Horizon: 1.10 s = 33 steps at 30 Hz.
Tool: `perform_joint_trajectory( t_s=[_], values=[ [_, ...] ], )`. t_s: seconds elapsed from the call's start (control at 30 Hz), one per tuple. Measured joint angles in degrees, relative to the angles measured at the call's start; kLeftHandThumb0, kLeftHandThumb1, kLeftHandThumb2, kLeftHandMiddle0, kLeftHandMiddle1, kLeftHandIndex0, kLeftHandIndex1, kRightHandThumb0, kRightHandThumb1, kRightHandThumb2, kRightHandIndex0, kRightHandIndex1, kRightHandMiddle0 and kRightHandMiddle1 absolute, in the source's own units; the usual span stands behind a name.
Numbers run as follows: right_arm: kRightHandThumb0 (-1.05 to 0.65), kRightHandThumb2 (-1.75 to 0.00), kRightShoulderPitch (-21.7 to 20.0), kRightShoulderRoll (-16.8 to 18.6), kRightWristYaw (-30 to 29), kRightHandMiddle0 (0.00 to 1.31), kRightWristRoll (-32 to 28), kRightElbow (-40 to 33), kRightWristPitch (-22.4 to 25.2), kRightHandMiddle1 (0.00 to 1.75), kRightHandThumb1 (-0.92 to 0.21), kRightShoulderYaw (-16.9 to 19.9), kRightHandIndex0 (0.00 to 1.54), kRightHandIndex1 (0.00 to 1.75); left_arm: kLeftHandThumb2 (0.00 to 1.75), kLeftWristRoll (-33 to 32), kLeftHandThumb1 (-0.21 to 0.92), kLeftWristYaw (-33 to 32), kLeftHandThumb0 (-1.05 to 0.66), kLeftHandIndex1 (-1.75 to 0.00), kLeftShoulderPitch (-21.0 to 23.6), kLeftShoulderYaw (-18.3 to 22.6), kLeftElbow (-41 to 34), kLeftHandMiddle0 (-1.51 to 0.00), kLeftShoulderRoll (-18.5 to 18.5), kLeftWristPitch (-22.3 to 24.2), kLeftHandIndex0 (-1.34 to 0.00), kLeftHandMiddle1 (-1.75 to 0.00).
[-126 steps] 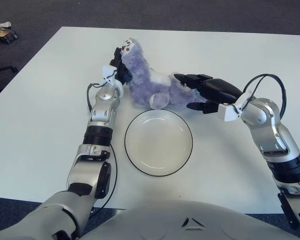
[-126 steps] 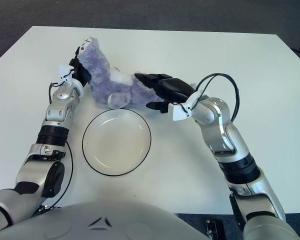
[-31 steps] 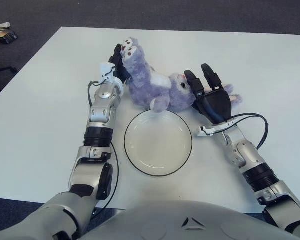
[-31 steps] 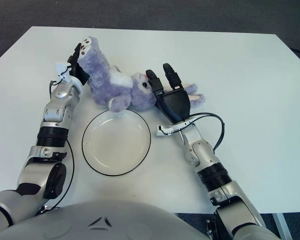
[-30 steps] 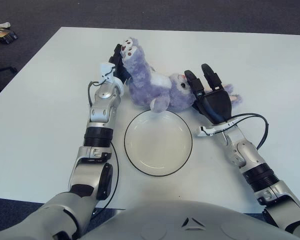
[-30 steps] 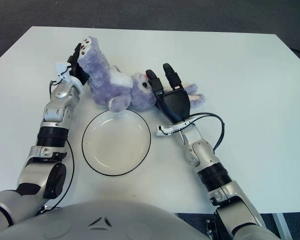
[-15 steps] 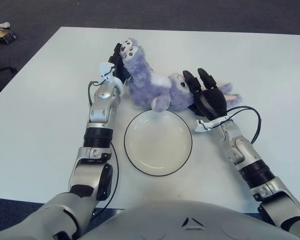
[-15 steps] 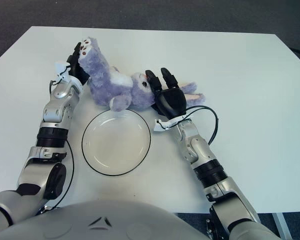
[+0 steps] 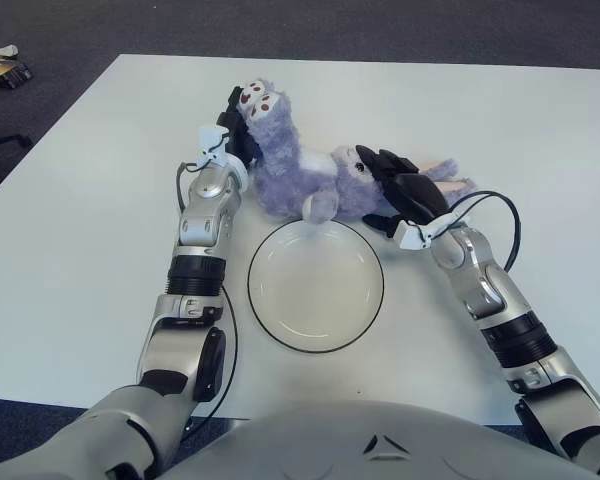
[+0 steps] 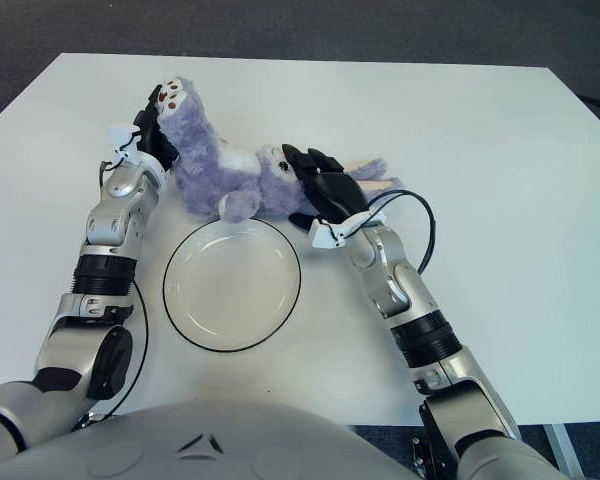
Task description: Put the doll into the plate.
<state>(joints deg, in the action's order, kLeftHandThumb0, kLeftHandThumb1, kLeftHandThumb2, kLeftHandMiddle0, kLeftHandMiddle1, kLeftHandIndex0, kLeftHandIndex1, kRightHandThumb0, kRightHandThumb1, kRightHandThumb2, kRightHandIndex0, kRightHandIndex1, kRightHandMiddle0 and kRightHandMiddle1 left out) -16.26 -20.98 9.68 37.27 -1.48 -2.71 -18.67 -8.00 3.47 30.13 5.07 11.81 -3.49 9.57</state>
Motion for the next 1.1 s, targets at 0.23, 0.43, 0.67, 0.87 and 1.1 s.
perform_joint_trajectory(
  t_s=[0.23,0.43,0.67,0.87,1.1],
  values=[
    [-0.88,-0.55,-2.76,0.12,2.95,0.0,-1.97,1.7,-0.39,0.24,-0.68,-0.23,0.04,0.01,0.52,0.0,0.92,0.0,-0.35,-1.75,-0.19,0.01,-0.03,-0.27,0.1,0.0,-0.18,-1.49],
    [-0.92,-0.5,-4.29,0.11,4.87,0.0,-4.62,3.88,-2.44,0.48,-0.71,-0.37,0.08,0.03,0.52,0.0,0.92,-0.02,-0.35,-1.75,-0.22,0.02,-0.06,-0.24,0.25,0.0,-0.19,-1.47],
    [-0.84,-0.54,-5.91,0.36,4.36,0.0,-5.92,7.14,-4.72,0.73,-0.64,-0.4,0.15,0.24,0.52,0.01,0.92,-0.03,-0.35,-1.75,-0.23,0.01,-0.09,-0.25,0.43,0.01,-0.19,-1.49],
    [-0.59,-0.89,-7.44,1.88,2.98,0.0,-6.47,10.11,-5.2,1.1,-0.38,-0.43,0.02,1.02,0.52,0.01,0.92,-0.09,-0.35,-1.75,-0.23,0.01,-0.14,-0.27,0.47,0.26,-0.19,-1.52],
    [-0.17,-1.12,-10.34,4.79,-0.71,0.05,-6.49,15.73,-5.68,1.61,-0.26,-0.62,0.26,1.5,0.52,0.02,0.92,-0.23,-0.35,-1.75,-0.23,0.01,-0.17,-0.27,0.55,0.94,-0.18,-1.54]
  ],
)
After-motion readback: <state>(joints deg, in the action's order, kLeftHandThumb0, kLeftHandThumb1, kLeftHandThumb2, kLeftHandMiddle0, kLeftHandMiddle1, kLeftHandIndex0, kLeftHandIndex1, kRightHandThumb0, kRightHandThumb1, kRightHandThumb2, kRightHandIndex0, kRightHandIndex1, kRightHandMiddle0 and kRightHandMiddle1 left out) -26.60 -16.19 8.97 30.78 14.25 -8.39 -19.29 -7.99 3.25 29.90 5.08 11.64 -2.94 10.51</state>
